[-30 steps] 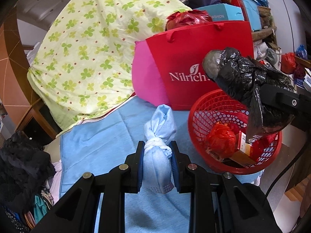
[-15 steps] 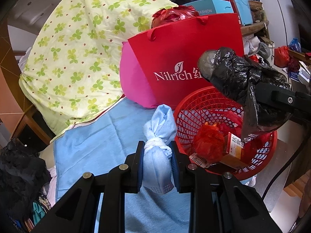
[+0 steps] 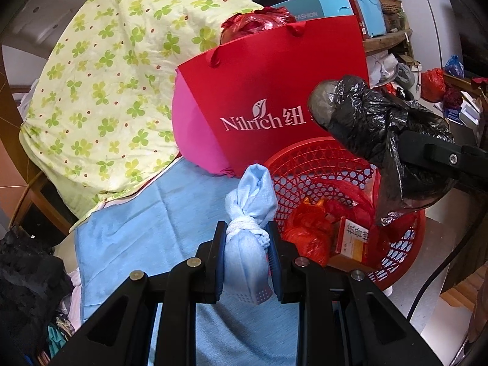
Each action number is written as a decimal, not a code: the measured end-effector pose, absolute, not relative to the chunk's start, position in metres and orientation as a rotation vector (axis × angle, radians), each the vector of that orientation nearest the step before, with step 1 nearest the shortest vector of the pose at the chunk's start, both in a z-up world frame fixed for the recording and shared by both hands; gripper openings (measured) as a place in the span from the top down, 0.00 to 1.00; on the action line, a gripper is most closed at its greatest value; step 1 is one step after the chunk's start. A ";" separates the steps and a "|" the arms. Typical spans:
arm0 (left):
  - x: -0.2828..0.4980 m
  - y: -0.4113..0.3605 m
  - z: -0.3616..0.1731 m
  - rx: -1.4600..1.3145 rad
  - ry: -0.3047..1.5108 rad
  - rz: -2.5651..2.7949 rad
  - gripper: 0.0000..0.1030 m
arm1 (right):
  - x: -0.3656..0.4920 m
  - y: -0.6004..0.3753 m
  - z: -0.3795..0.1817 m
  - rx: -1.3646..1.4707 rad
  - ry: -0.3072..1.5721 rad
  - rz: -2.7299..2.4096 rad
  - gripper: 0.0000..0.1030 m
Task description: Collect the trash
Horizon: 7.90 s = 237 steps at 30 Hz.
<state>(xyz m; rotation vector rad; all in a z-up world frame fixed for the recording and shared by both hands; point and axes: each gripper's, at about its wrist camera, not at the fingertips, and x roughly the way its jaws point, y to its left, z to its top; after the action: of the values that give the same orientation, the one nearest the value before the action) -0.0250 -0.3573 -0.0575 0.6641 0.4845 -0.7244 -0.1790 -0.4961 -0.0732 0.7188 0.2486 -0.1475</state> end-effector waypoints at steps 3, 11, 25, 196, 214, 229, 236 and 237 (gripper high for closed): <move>-0.026 -0.364 -0.059 0.667 0.485 -0.733 0.73 | -0.181 -0.500 -0.075 0.722 0.251 -0.158 0.65; -0.018 -0.382 -0.064 0.678 0.484 -0.754 0.73 | -0.178 -0.517 -0.080 0.723 0.269 -0.193 0.65; -0.003 -0.413 -0.084 0.692 0.518 -0.810 0.73 | -0.161 -0.541 -0.095 0.738 0.304 -0.235 0.65; -0.087 -0.150 0.049 0.420 0.300 -0.610 0.08 | -0.208 -0.299 0.063 0.137 0.311 -0.406 0.21; -0.091 -0.145 0.048 0.421 0.302 -0.614 0.08 | -0.204 -0.302 0.064 0.167 0.325 -0.410 0.21; -0.091 -0.146 0.048 0.419 0.303 -0.612 0.08 | -0.204 -0.302 0.064 0.171 0.325 -0.408 0.21; -0.092 -0.146 0.048 0.424 0.301 -0.617 0.08 | -0.204 -0.304 0.064 0.177 0.321 -0.412 0.21; -0.094 -0.146 0.047 0.426 0.299 -0.620 0.08 | -0.204 -0.304 0.063 0.180 0.320 -0.412 0.21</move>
<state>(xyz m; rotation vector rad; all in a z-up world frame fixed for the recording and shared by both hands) -0.0939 -0.1464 0.0473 0.4257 0.2989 -0.6197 -0.2040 -0.3044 0.0631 0.1804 0.3201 -0.4123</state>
